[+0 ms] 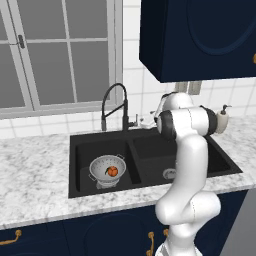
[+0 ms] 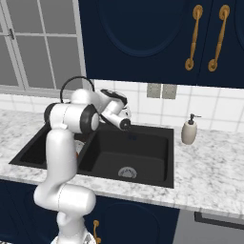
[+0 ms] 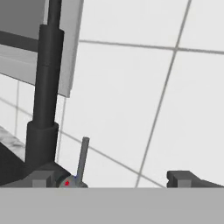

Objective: Put the colander in the sink, put the orange in the colander, and turn on the sink faucet and pour water over the colander.

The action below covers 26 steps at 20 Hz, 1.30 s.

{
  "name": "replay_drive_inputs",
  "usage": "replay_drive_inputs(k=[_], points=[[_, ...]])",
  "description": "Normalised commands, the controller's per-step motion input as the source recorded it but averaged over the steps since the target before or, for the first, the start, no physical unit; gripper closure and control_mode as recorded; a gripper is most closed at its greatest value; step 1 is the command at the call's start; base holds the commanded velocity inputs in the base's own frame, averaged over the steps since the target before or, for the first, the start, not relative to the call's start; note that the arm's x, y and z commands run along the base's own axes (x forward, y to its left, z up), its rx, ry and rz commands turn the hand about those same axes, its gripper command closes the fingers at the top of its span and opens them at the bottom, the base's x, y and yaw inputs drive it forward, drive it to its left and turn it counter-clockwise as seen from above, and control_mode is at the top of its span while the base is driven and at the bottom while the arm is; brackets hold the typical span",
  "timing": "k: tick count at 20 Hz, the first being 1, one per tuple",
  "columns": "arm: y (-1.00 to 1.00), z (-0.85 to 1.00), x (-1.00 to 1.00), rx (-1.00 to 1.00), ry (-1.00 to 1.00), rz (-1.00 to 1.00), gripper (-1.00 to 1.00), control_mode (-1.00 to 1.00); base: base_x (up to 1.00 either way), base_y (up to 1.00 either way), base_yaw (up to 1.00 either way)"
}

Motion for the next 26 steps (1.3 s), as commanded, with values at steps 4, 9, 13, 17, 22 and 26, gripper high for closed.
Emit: replay_drive_inputs(k=[4,9,13,17,22,26], points=[[0.1,-0.18,0.38,0.0,0.0,0.0,-1.0,-1.0,0.0,0.0,0.0],[0.14,-0.06,0.26,0.0,-0.02,0.0,-1.0,-1.0,0.0,0.0,0.0],[0.07,-0.02,0.26,0.0,-0.01,0.0,-1.0,-1.0,0.0,0.0,0.0],[0.09,-0.16,0.18,0.0,-0.01,-0.01,-1.0,-1.0,0.0,0.0,0.0],[0.12,-0.15,0.19,0.0,-0.01,0.0,-1.0,-1.0,0.0,0.0,0.0],[0.17,-0.07,0.01,0.02,-0.03,-0.01,-1.0,-1.0,0.0,0.0,0.0]])
